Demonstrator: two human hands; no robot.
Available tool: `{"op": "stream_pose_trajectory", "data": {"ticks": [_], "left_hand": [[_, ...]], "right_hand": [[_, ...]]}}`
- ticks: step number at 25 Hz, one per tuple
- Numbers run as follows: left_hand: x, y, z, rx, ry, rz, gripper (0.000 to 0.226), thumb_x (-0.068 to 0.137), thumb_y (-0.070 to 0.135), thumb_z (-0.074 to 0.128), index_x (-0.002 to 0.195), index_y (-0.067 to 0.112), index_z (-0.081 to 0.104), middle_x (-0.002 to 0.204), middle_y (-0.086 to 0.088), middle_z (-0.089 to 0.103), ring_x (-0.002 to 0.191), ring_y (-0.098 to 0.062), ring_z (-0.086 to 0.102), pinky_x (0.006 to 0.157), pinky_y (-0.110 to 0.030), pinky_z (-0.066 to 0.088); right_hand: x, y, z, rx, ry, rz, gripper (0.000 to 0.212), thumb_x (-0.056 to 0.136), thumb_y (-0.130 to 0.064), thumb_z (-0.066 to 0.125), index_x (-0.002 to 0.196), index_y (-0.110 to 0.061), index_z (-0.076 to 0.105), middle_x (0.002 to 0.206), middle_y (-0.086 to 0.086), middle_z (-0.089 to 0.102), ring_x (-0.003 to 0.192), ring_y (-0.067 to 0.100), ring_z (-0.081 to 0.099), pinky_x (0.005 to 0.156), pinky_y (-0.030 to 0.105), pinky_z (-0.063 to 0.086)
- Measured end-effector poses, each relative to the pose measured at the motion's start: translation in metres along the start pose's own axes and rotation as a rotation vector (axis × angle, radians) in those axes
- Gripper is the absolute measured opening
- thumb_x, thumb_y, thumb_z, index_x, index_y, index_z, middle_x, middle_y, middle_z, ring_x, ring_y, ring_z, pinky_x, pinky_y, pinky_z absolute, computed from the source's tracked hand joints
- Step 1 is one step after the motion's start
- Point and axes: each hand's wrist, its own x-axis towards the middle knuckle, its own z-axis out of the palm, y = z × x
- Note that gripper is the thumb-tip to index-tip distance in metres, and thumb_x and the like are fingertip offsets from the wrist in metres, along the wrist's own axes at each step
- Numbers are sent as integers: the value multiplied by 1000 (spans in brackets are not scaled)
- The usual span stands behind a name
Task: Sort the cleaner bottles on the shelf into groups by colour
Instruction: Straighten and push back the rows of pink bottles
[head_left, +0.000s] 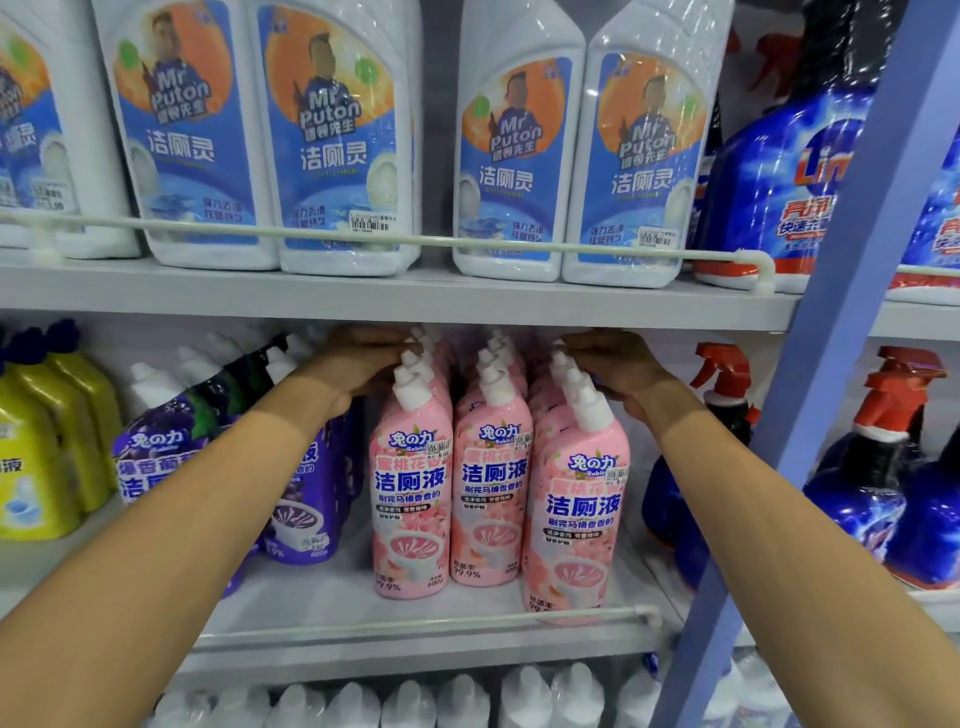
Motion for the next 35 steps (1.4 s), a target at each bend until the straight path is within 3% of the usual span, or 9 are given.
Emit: {"op": "stream_pose_trajectory", "data": {"ticks": [5,11,14,17,22,25,30,32,35], "left_hand": [[3,1,1,32,3,7,32,85,9,79,117,7,74,104,-10,75,62,2,68,56,-16,55],[5,7,6,95,-14,11,26,86,11,78,112,9,74,79,5,72,53,7,63,47,-13,51],[3,7,0,86,-55,6,19,90,9,73,109,12,72,98,-5,74,77,-8,70,56,-18,59],[3,5,-7,93,-75,18,16,91,7,71,105,15,72,107,-8,74,96,-20,68,65,-22,61],[7,0,-6,154,-75,33,32,91,11,73,123,6,69,117,-15,73,90,-16,68,65,-21,61],[7,1,-5,156,-76,44,30,93,9,69,122,5,68,116,-15,72,87,-15,66,59,-18,59],[12,5,-4,208,-75,36,28,91,12,72,119,9,71,106,-7,73,81,-10,66,53,-16,55],[16,8,-2,296,-44,95,20,91,21,74,110,14,72,98,-3,73,81,-10,66,58,-15,54],[27,8,0,453,23,188,25,88,40,75,103,21,72,101,-2,73,95,-19,68,88,-30,54]], "right_hand": [[3,1,-3,44,-24,13,29,89,-3,74,118,1,72,97,12,71,63,5,67,51,15,53],[12,5,1,48,-49,24,27,87,-14,80,111,-4,76,100,12,76,83,20,68,56,23,55],[15,9,7,68,-46,6,26,84,-14,82,103,1,75,90,10,74,78,19,67,57,23,53],[19,11,8,83,-71,-10,34,83,-10,82,111,7,72,101,17,75,89,22,68,67,26,55],[15,9,6,141,-103,1,34,86,-2,77,116,10,70,103,21,73,86,23,67,69,25,58],[15,10,7,130,-89,24,31,83,-8,81,112,2,75,108,22,74,93,25,67,84,36,57],[12,7,7,72,-39,21,31,79,-15,86,107,-6,79,109,16,76,98,23,72,86,36,59],[13,5,7,-15,64,-38,46,67,-34,93,105,-13,79,108,9,78,106,25,72,93,41,59],[20,8,3,-176,199,-58,73,58,-53,94,118,-17,73,121,3,74,114,22,68,103,40,54]]}}
